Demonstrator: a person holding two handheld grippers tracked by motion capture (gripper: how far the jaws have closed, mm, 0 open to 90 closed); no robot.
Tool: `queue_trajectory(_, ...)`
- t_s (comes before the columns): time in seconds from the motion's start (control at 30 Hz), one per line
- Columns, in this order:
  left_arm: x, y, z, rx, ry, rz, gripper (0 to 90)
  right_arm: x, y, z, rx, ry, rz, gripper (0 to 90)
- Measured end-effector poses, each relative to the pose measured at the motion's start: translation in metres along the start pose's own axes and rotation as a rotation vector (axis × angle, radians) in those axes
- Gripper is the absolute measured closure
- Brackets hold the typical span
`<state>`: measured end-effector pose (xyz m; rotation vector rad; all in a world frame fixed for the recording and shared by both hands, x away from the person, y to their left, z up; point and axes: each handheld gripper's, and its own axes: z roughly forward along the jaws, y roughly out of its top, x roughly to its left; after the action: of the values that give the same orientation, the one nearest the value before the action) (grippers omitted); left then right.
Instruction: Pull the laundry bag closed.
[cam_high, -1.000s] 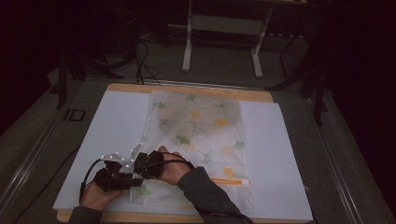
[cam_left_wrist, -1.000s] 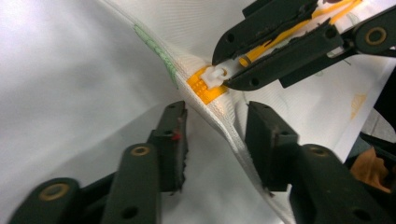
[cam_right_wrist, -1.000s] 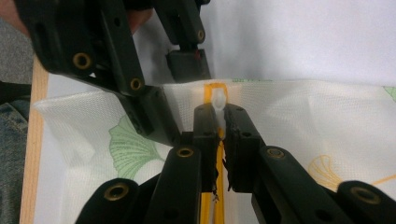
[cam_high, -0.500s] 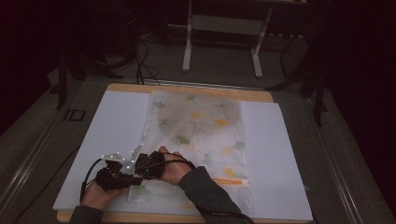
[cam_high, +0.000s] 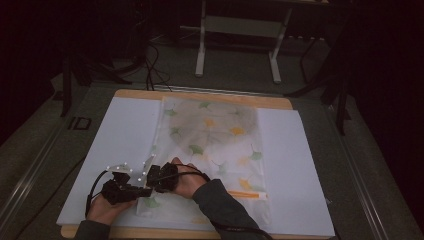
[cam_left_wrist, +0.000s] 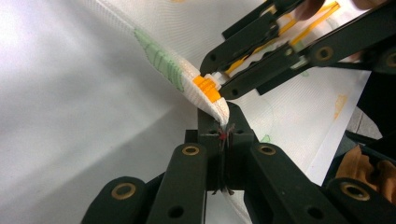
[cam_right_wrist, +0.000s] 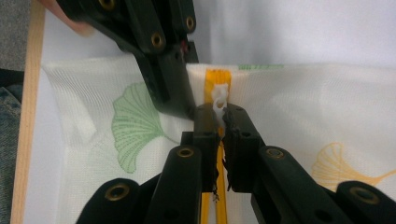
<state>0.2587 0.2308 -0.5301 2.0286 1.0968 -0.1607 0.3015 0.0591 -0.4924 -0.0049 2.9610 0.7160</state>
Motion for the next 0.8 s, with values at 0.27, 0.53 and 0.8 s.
queue_trajectory(0.27, 0.0012, -0.0002, -0.003, -0.01, -0.021, -0.003, 88.7, 0.0014, -0.0014, -0.0008, 0.001, -0.009, -0.013, 84.6)
queue_trajectory(0.53, 0.0027, -0.0007, -0.0063, -0.04, -0.035, -0.012, 88.7, 0.0021, -0.0052, 0.0004, 0.039, -0.029, -0.027, 84.7)
queue_trajectory(0.8, 0.0026, -0.0011, -0.0077, -0.045, -0.031, -0.011, 88.7, 0.0037, -0.0091, -0.003, 0.05, -0.04, -0.039, 84.7)
